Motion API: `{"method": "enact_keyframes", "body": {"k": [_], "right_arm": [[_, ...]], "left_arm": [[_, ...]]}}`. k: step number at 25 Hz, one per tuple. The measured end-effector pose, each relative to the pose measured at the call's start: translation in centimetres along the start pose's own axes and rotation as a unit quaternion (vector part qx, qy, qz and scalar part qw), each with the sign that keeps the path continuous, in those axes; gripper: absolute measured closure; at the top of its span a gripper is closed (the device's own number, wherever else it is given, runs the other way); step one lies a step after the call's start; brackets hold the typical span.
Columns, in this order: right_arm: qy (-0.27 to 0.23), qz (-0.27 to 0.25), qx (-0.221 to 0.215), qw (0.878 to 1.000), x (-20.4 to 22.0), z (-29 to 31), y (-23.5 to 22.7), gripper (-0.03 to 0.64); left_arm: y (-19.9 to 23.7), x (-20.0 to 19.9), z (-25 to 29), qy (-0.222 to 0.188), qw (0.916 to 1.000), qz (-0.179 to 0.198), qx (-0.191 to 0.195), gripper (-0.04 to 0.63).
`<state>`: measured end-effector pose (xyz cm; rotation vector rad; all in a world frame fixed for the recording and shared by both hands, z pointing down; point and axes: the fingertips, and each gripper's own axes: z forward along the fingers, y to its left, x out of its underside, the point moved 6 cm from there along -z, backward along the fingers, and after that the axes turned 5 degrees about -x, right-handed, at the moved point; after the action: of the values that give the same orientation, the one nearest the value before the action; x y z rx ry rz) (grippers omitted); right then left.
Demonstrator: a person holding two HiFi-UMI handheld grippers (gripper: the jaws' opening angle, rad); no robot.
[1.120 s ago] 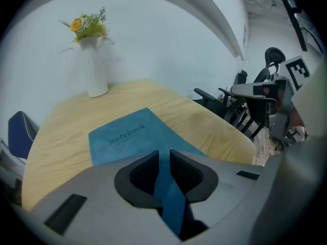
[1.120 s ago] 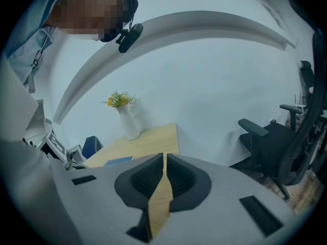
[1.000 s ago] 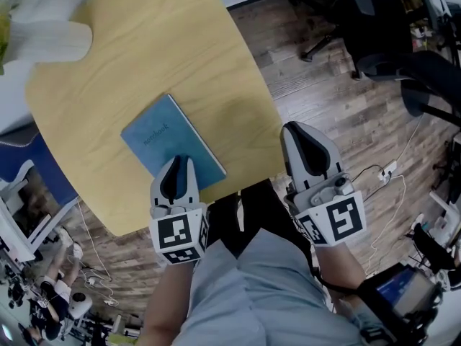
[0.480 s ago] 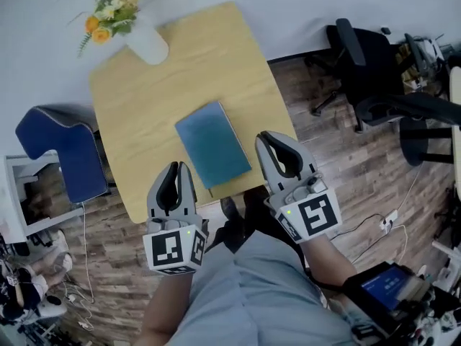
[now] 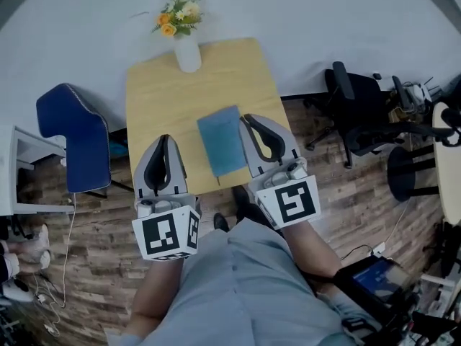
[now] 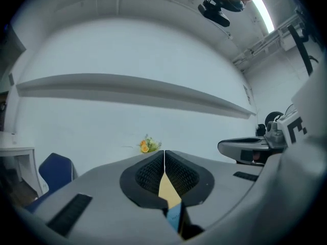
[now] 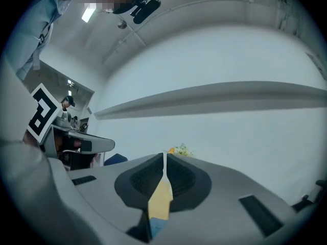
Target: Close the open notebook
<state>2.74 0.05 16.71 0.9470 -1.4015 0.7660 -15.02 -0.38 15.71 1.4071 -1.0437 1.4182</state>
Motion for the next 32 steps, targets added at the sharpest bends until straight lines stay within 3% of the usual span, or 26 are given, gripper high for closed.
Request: {"method": "enact_keyframes", "body": {"k": [12, 32], "right_arm": [[-0.017, -0.035, 0.009, 0.999, -1.9, -2.1, 1.5, 0.568], [-0.008, -0.035, 0.021, 0.999, -1.4, -2.6, 1.7, 0.568]], "left_arm": [[-0.7, -1.4, -3.2, -0.029, 0.9996, -0.001, -0.001, 0.575], [-0.9, -0.7, -3.0, -0.018, 0.9997, -0.002, 0.016, 0.575]]}}
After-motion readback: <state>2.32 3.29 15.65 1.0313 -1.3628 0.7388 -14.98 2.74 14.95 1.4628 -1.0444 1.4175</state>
